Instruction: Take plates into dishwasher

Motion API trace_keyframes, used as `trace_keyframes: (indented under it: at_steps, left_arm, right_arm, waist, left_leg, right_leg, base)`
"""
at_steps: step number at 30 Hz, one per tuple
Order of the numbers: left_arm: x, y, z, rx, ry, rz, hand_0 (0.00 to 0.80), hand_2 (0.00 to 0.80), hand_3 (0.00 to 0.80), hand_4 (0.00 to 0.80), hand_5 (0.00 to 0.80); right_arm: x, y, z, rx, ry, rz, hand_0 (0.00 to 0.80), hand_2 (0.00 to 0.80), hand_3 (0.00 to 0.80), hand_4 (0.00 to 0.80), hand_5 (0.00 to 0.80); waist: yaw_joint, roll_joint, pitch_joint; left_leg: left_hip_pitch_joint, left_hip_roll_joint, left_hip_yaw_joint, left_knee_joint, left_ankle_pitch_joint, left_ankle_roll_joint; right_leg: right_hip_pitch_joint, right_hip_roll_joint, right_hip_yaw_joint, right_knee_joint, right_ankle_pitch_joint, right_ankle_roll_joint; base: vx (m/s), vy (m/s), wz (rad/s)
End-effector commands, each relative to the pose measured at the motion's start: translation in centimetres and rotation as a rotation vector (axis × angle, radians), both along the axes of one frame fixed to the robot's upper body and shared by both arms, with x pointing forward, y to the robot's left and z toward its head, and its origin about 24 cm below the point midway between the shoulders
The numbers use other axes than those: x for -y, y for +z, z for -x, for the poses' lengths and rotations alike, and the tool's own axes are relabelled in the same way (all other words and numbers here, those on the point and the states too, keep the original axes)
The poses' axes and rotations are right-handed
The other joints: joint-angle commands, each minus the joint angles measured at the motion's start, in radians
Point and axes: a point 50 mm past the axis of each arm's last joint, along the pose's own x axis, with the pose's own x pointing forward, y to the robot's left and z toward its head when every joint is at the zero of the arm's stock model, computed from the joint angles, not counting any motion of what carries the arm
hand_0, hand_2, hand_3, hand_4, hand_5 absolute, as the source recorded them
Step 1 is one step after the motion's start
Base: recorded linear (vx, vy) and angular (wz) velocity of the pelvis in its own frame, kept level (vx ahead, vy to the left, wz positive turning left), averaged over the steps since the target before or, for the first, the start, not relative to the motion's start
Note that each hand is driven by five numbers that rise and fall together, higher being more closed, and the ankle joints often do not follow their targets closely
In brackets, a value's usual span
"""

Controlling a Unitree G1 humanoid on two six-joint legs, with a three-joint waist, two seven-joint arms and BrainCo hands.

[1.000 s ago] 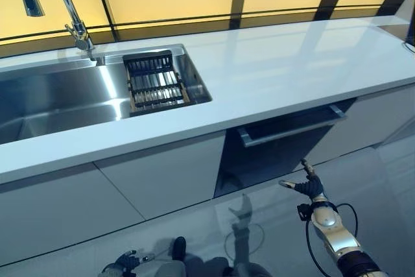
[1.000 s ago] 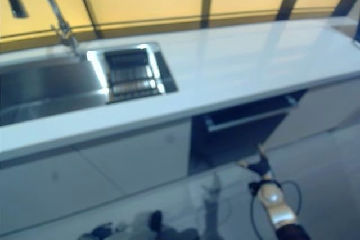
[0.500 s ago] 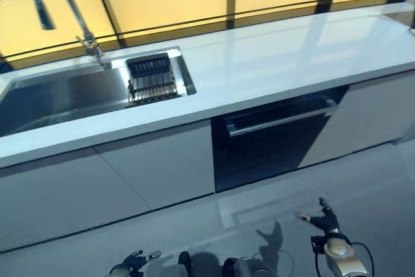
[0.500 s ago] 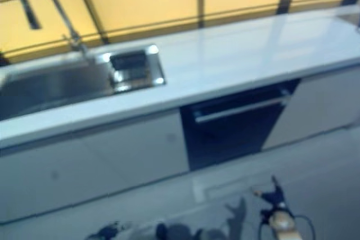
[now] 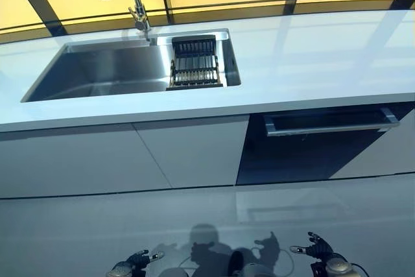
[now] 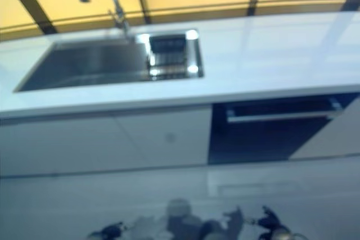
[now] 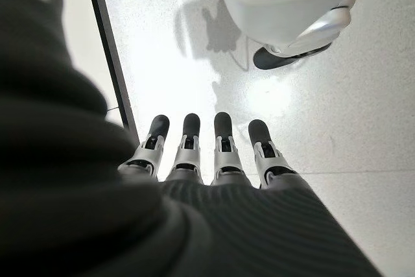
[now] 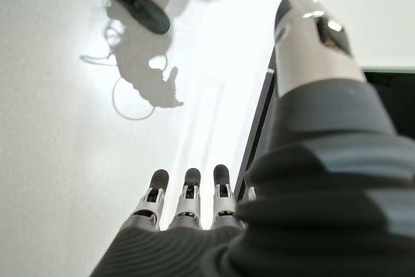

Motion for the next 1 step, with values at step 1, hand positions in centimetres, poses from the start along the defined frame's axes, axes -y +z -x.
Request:
trace_keyframes:
  at_steps: [1]
  left_arm:
    - [-1.39,0.7,-0.94,0.048,-0.069,-0.046,0.0,0.0,0.0,0.0,0.0]
  right_arm:
    - [0.13,0.72,-2.1,0.061,-0.034,0.004,0.0,0.0,0.0,0.0,0.0]
  waist:
    - [0.023,-0.018,-0.023]
  left_leg:
    - [0.116,-0.07,-0.029,-0.082,-0.151,0.127]
  right_leg:
    - [-0.058,0.015,0.257,-0.07,0.014,0.117]
  base:
    - [-0.344,0.617,-0.04]
